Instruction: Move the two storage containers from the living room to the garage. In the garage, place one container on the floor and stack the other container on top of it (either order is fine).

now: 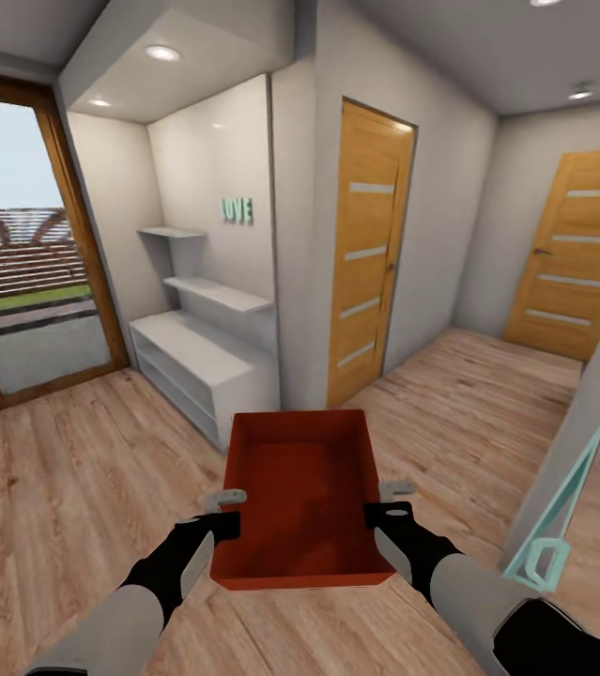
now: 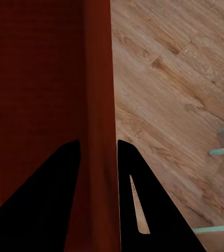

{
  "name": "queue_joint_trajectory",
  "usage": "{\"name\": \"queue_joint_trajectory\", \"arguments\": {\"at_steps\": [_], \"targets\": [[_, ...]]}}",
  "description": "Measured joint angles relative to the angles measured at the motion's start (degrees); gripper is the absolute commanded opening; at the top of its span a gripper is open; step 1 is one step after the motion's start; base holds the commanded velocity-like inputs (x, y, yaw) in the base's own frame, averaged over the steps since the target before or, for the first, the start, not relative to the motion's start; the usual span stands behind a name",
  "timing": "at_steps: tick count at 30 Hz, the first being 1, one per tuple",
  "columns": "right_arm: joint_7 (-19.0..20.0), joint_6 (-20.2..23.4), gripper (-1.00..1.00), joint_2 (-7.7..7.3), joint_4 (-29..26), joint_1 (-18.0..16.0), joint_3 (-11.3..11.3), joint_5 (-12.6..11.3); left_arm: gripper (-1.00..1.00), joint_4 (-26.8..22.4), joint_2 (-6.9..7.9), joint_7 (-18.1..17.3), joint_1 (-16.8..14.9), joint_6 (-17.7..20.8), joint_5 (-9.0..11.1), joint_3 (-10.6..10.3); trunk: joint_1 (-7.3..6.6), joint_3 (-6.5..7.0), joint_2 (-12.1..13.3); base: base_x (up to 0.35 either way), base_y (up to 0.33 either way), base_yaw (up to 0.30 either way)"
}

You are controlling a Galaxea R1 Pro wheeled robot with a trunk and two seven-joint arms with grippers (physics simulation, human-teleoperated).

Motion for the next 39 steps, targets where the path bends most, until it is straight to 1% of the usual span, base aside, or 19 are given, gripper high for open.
{"name": "queue_joint_trajectory", "arguments": {"at_steps": [25,39], "targets": [[0.05,0.00,-1.00,-0.04,-0.02,0.02,-0.04,0.03,-1.00,0.00,-0.03,0.01,0.00,0.00,-0.05,0.03,0.00,0.00,0.00,0.321,0.000,-0.242],[0.04,-0.01,-1.00,-0.02,0.00,-0.01,0.02,-0.03,-1.00,-0.03,-0.01,0.01,0.01,0.02,-0.03,0.02,0.00,0.00,0.00,0.321,0.000,-0.018]]}}
